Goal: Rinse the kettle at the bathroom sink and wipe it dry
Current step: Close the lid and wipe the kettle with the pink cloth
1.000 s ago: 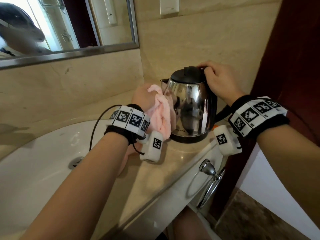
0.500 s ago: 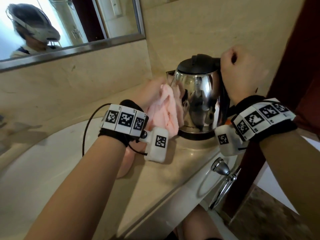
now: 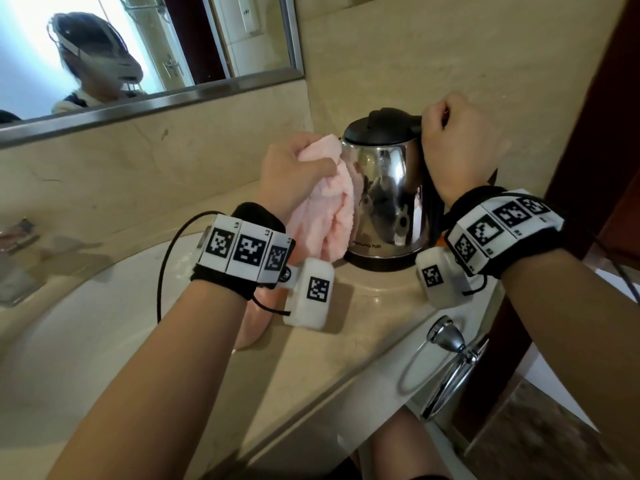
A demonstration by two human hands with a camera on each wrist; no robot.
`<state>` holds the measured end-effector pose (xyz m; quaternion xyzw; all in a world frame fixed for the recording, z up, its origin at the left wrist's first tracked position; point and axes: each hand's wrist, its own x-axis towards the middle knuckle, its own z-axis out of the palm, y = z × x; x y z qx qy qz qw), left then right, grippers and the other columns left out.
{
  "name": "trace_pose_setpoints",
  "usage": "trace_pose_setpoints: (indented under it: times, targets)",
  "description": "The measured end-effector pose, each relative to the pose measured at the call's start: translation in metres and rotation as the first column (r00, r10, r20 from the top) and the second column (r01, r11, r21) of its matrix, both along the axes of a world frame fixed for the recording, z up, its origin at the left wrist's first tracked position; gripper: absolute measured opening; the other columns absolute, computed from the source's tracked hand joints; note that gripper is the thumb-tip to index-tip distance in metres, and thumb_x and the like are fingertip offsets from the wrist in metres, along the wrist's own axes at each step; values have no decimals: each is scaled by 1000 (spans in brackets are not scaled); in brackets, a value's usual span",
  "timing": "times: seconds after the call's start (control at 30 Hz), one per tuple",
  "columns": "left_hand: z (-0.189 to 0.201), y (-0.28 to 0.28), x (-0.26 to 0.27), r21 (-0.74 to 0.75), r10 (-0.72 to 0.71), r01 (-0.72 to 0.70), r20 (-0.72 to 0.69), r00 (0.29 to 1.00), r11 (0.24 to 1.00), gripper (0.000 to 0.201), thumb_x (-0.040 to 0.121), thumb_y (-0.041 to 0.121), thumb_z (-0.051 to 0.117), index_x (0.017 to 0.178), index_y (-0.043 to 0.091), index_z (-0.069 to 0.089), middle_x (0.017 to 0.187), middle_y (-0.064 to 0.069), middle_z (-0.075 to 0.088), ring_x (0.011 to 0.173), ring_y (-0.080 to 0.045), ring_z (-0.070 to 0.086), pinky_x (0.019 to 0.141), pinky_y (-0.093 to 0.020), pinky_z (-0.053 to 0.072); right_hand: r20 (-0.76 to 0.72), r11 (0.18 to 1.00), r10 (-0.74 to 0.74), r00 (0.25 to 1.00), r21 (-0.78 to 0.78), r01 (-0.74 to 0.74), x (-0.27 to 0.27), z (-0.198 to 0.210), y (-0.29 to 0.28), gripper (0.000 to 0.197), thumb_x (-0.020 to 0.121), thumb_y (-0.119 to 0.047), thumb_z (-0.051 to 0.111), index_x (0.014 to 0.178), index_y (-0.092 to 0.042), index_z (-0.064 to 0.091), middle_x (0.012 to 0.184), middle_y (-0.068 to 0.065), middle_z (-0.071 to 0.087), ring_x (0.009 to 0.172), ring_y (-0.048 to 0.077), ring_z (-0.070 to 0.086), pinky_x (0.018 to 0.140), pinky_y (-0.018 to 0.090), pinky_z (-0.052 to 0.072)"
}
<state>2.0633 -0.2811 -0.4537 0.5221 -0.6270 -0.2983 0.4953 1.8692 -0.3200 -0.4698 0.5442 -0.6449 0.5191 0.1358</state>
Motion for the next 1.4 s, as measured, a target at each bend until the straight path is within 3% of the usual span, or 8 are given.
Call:
trace_pose_setpoints:
  times: [0.27,0.43,0.6,0.77,0.93,1.1,1.23,1.4]
  targets:
    - [-9,28,-11,117,-239,224,137,961,968,27,77,11,69,102,20,69,100,2,66,93,-15,64,74,-29,55,-49,999,-17,999,28,18,0,1,0,36,96,-30,31,94,-7,59,74,4,51,67,22,47,60,31,30]
    - [-28,41,-35,36,-243,251,416,876,967,27,74,14,75,100,17,72,76,18,57,64,15,52,58,4,36,-23,999,40,999,19,-40,-2,-1,-1,37,94,-31,30,92,-6,58,76,9,55,69,27,51,61,37,38]
    - [-25,33,-29,8,-181,185,253,950,983,14,73,8,72,80,19,67,75,12,58,74,0,54,61,-12,43,-46,999,41,998,-2,-41,-1,0,0,40,93,-30,27,91,-5,57,82,17,63,75,35,57,65,44,44]
    - [-19,14,-3,-63,6,-8,-33,999,998,23,82,-1,59,71,19,57,75,1,62,71,-12,61,64,-20,50,-52,1000,23,998,-9,-23,-2,-2,2,38,95,-28,28,90,-5,58,77,12,59,67,27,49,59,36,34]
    - [-30,-28,9,22,179,-179,-11,984,984,18,87,7,54,71,14,50,75,-5,59,66,-15,55,66,-26,48,-78,1000,4,997,3,-3,-2,-2,3,36,96,-27,28,90,-6,57,72,5,49,64,21,44,59,31,25]
    - [-31,-52,3,95,118,-122,47,992,988,27,89,8,56,67,19,45,66,5,49,55,-5,46,38,-4,36,-109,998,-59,992,18,61,-2,-2,5,36,97,-27,28,94,-7,57,71,4,48,64,21,43,58,30,24]
    - [-42,-59,3,111,193,-202,86,977,973,14,83,7,56,71,13,56,66,1,57,69,-19,58,57,-20,47,-123,995,-91,988,24,94,-1,-2,5,35,97,-28,28,96,-7,57,72,4,47,65,21,42,58,30,23]
    - [-50,-60,7,224,38,-106,287,957,969,20,91,13,47,106,9,60,89,-9,64,84,-26,62,52,-19,42,-123,994,-92,988,39,98,-1,-1,3,36,96,-28,27,99,-8,56,75,3,48,67,21,44,59,32,25]
